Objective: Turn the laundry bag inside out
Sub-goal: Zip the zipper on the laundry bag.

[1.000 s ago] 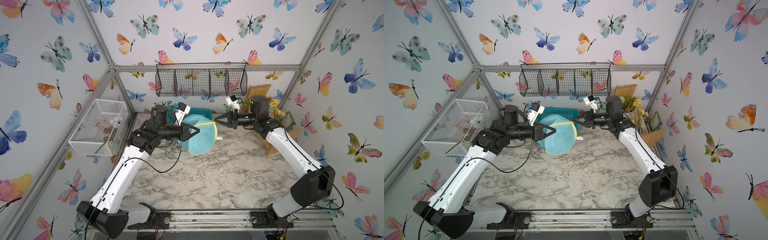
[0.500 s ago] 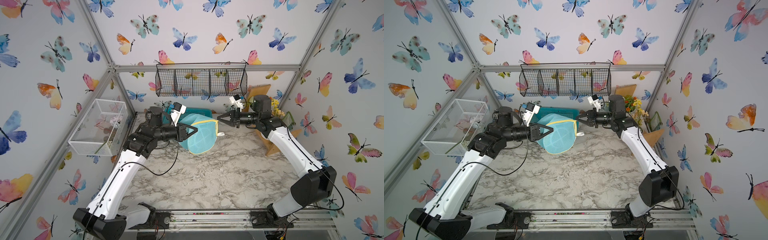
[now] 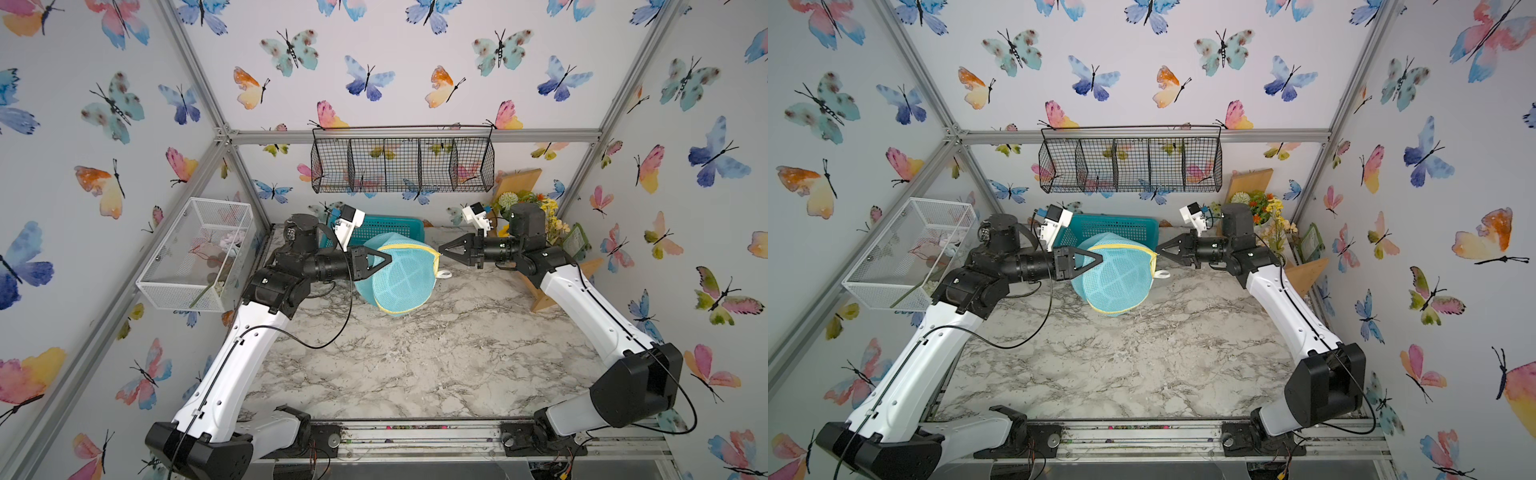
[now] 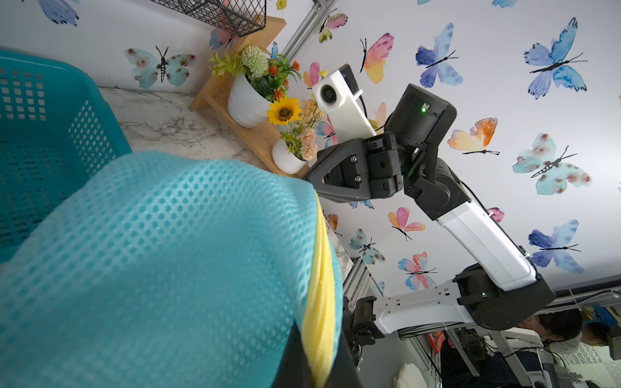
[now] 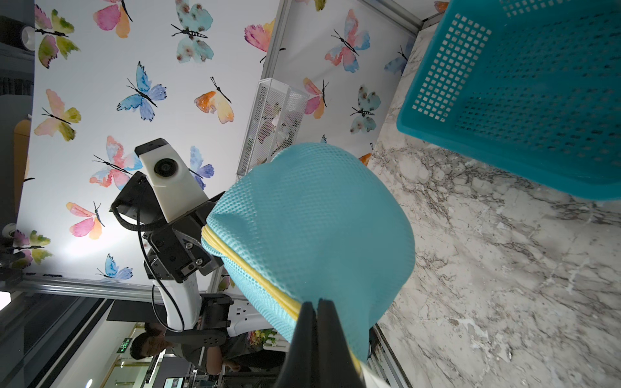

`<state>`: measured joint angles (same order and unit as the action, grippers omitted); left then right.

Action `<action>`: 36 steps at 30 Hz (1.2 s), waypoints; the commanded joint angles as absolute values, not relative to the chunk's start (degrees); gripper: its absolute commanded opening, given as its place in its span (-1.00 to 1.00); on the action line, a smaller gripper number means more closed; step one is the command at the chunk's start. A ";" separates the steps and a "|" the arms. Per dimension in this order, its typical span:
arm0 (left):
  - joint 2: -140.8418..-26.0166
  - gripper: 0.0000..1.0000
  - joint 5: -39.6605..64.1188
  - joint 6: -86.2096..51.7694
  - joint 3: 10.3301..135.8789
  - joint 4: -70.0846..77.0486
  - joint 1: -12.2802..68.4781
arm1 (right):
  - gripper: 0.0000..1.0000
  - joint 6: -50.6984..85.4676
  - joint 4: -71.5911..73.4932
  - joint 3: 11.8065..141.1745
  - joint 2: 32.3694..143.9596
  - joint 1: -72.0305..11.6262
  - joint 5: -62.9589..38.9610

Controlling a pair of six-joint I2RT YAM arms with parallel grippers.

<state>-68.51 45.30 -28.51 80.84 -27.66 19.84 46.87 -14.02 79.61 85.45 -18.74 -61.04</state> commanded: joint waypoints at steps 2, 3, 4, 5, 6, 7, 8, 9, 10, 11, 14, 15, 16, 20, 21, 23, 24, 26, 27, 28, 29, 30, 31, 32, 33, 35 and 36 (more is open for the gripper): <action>-63.71 -1.00 35.93 -31.36 83.23 -17.23 16.08 | -0.96 44.08 -22.49 77.08 84.50 -16.39 -56.07; -63.85 -1.00 34.82 -31.71 83.23 -16.78 16.09 | -0.96 43.50 -23.69 76.79 84.15 -17.01 -56.44; -63.94 -1.00 34.24 -32.03 83.10 -16.25 16.08 | -0.96 43.25 -24.42 76.50 83.75 -17.43 -56.79; -64.09 -1.00 33.81 -32.33 82.98 -15.76 16.08 | -0.96 42.92 -25.20 76.10 83.36 -17.90 -57.09; -64.31 -1.00 33.53 -32.70 82.99 -15.50 16.08 | -0.96 42.72 -25.72 75.58 82.87 -18.22 -57.17; -64.42 -1.00 33.41 -33.04 82.91 -15.10 16.11 | -0.96 42.76 -25.96 75.11 82.52 -18.43 -57.34; -64.47 -1.00 33.40 -33.53 82.63 -14.50 16.08 | -0.96 42.64 -26.22 74.61 82.29 -18.90 -57.39; -64.49 -1.00 33.01 -34.01 82.49 -14.08 16.08 | -0.96 42.64 -26.59 74.31 82.18 -19.42 -57.42; -64.43 -1.00 32.54 -34.38 82.28 -13.55 16.08 | -0.96 42.63 -26.69 74.10 82.18 -20.07 -57.48; -64.42 -1.00 32.13 -34.71 82.18 -13.20 16.08 | -0.96 42.62 -26.85 73.92 82.18 -20.90 -57.49; -64.84 -1.00 30.82 -35.13 82.46 -13.10 16.08 | -0.96 41.98 -27.83 74.06 82.77 -23.79 -58.28; -64.99 -1.00 30.07 -35.16 82.56 -13.18 16.08 | -0.96 41.44 -28.68 74.46 83.09 -24.69 -58.61; -65.02 -1.00 29.16 -35.07 82.61 -13.26 16.08 | -0.96 40.79 -29.69 74.88 83.46 -25.32 -58.96; -65.34 -1.00 28.52 -34.62 83.09 -13.45 16.01 | -0.97 36.76 -35.18 77.61 84.46 -25.93 -59.11; -65.39 -1.00 28.90 -34.42 83.10 -13.72 16.01 | -0.97 36.70 -35.03 78.13 84.38 -25.93 -58.76; -65.14 -1.00 29.32 -34.04 82.94 -14.36 16.01 | -0.96 37.90 -33.08 79.11 83.95 -25.84 -57.25; -64.96 -1.00 29.44 -33.65 83.00 -15.01 16.00 | -0.96 38.98 -31.17 79.50 83.53 -25.80 -56.24; -64.33 -1.00 28.40 -32.93 83.01 -16.29 15.95 | -0.97 41.80 -27.20 79.16 82.73 -25.76 -55.37; -63.86 -1.00 28.22 -32.70 82.96 -16.74 15.60 | -0.97 42.59 -26.73 79.02 82.70 -25.80 -55.93; -63.60 -1.00 27.20 -32.82 82.90 -16.87 15.12 | -0.97 42.67 -27.27 79.01 82.94 -25.75 -56.56; -63.25 -1.00 25.84 -33.03 82.80 -16.50 14.52 | -0.97 42.15 -28.37 78.93 83.18 -25.84 -57.24; -63.11 -1.00 25.14 -33.42 82.78 -16.27 14.10 | -0.97 41.27 -29.66 78.84 83.32 -25.81 -57.54; -63.06 -1.00 24.09 -33.56 82.87 -16.26 13.98 | -0.97 40.61 -30.81 78.76 83.24 -25.84 -57.65; -63.04 -1.00 22.78 -33.66 82.88 -16.10 13.89 | -0.97 39.99 -31.86 78.56 83.10 -25.83 -57.94; -62.97 -1.00 21.43 -33.78 82.76 -15.70 13.85 | -0.97 39.46 -33.04 78.49 83.14 -25.83 -58.55; -62.84 -1.00 19.54 -34.74 82.31 -14.59 13.79 | -0.97 38.13 -35.38 78.75 83.08 -25.88 -59.41; -62.84 -1.00 18.81 -35.09 82.18 -14.19 13.79 | -0.97 37.78 -36.06 78.75 83.06 -26.05 -60.01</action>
